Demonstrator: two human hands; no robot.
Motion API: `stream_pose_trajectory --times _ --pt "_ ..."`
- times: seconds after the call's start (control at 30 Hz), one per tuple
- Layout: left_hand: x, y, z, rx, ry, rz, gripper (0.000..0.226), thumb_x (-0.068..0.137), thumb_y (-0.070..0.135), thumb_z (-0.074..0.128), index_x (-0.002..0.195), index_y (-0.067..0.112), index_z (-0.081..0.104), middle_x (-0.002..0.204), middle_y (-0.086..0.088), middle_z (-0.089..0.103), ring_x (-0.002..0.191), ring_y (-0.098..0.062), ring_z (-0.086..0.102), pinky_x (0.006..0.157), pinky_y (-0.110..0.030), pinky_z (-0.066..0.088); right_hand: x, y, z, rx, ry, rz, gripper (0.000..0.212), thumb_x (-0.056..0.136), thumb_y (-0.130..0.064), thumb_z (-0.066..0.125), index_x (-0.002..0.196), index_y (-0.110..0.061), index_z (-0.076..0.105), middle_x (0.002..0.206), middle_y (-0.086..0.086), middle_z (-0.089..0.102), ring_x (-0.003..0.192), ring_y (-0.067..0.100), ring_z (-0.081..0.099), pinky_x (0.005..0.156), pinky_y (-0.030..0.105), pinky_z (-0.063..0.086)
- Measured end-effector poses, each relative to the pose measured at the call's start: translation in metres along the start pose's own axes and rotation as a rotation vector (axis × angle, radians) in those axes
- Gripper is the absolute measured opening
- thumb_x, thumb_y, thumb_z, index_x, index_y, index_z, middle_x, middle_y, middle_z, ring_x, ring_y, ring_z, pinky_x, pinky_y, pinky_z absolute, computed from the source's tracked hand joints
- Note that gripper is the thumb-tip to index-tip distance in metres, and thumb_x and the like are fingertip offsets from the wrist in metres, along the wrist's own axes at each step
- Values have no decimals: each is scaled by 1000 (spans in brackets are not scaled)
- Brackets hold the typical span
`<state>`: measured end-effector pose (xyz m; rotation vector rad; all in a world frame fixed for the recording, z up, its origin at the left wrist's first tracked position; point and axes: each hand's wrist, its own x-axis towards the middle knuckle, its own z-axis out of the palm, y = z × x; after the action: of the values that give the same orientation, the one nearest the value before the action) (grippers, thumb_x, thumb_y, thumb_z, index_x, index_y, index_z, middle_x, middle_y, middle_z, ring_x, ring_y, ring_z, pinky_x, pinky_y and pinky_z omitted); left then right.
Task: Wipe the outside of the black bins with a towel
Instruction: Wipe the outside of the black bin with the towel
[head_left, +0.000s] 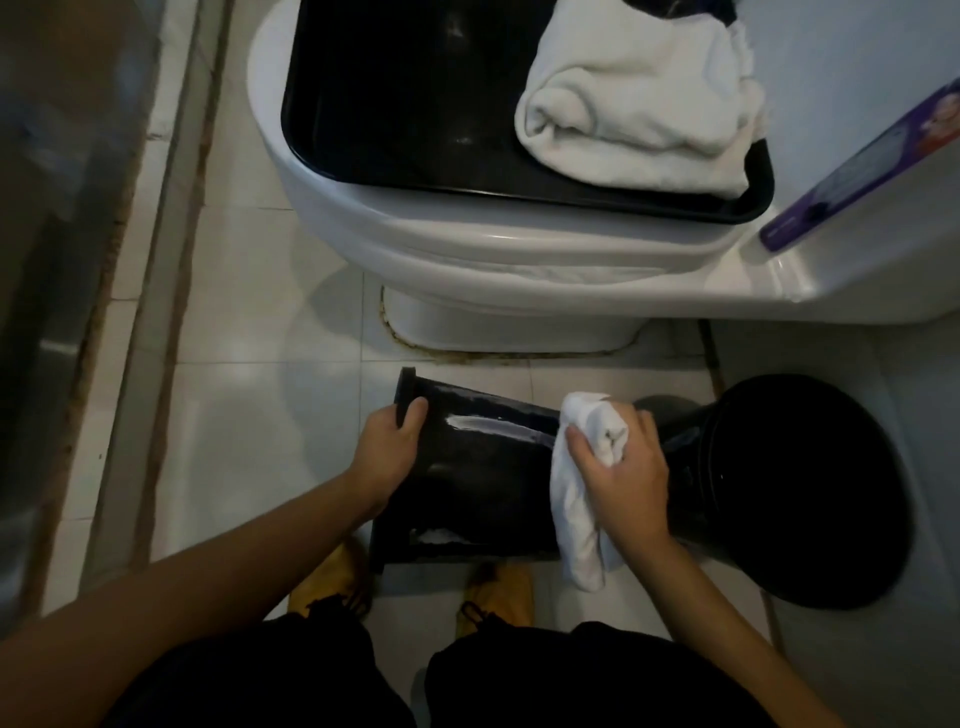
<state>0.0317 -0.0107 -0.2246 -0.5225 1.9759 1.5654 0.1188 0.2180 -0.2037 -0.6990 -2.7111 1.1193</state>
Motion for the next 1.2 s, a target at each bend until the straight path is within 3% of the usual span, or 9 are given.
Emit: stream_pose_trajectory --times 0.13,0.3,0.37,0.5,0.67,0.8,0.93,1.1,1.2 --pt "2 -6 3 38 28 60 37 101 36 42 102 7 64 91 -8 70 83 -19 68 74 -31 56 7 -26 15 -66 -169 -192 38 88 -40 68 120 -23 56 115 -2 53 98 12 55 84 22 44" --pt "-1 -15 0 173 127 162 45 102 34 41 74 7 64 69 -6 66 64 -14 63 56 -22 45 -1 -54 75 -223 -445 -461 45 83 -46 66 123 -27 56 109 0 51 92 19 58 72 35 53" --pt "-2 -17 -2 196 133 179 50 102 38 38 74 5 63 69 -10 65 65 -20 63 56 -27 49 3 -51 87 -218 -384 -438 42 86 -47 64 122 -27 56 109 0 52 89 19 59 69 34 53" --pt "0 -18 1 168 143 178 54 102 42 37 84 -2 64 77 -19 67 71 -30 67 68 -43 56 35 -55 90 -254 -297 -41 40 88 -46 59 121 -23 57 110 5 54 90 26 62 73 32 50" --pt "-6 -20 0 190 188 188 49 102 35 39 69 4 58 63 -9 60 59 -18 59 52 -26 44 10 -55 81 -183 -505 -396 44 86 -44 65 125 -24 59 111 0 53 93 20 60 77 31 49" --pt "-6 -22 1 125 146 149 46 102 38 37 84 6 64 75 -7 67 69 -15 66 57 -21 52 44 -45 74 -283 -349 -29 40 88 -46 62 119 -19 60 112 7 56 96 28 62 73 30 45" --pt "-3 -19 0 165 215 198 46 103 32 40 67 9 57 62 -3 58 57 -13 57 45 -8 39 14 -59 75 -214 -577 -356 37 86 -45 64 119 -27 61 108 -3 51 92 21 60 78 36 50" --pt "-3 -20 1 158 195 185 44 103 35 38 75 10 61 68 -4 63 61 -10 61 47 -8 42 32 -58 78 -258 -361 -85 35 88 -43 63 115 -20 62 104 -3 50 89 22 62 68 27 40" --pt "-5 -23 0 189 224 211 44 103 33 38 70 11 59 64 -2 60 60 -10 58 48 -10 39 18 -63 83 -183 -529 -295 37 85 -42 66 117 -23 63 108 -3 52 91 19 60 77 32 49"
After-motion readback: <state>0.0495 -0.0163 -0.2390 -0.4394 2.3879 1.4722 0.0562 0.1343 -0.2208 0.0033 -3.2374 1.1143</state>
